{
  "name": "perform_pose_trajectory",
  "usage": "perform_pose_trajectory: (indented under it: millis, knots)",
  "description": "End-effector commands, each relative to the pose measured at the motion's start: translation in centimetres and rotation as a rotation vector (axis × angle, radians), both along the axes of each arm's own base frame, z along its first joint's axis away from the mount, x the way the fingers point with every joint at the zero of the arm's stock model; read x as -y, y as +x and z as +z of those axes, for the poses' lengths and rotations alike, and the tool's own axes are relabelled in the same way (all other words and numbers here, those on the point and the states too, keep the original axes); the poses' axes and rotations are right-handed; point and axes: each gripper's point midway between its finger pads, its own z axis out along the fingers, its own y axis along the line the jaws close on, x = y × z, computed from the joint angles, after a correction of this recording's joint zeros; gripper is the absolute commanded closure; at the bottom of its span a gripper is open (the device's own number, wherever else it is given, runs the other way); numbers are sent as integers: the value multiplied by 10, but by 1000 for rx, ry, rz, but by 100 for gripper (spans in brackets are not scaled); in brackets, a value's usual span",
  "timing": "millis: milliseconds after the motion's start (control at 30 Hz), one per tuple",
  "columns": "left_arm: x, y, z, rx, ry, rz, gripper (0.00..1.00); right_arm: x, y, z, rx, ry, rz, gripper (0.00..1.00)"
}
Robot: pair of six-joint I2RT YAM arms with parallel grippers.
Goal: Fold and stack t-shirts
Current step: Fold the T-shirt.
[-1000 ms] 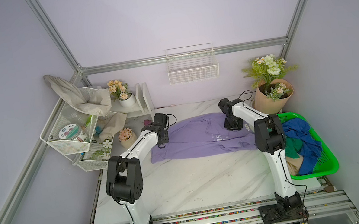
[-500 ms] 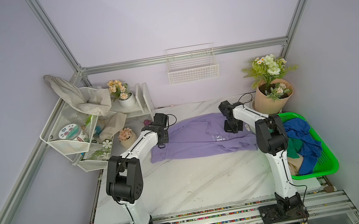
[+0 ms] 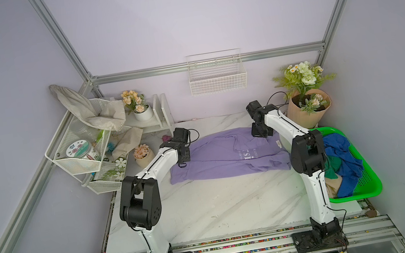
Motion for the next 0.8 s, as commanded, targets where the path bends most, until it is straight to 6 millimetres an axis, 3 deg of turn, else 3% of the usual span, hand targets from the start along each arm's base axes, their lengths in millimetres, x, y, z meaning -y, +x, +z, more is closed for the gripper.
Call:
perform_pose_trajectory:
  millis: [0,100,400,767]
  knots:
    - [5,7,17,22,-13,-11,100,8,-10,19,0,-42,3,100]
    - [3,9,21,26,4,-10,100,15,-17,27,-4,-68,0,100]
    - [-27,29,49,66,70,3,100,48,-25,83,83,-114,-41,100]
    - [-61,38,59,82,118,58,100,59,-38,79,41,-135,-43,100]
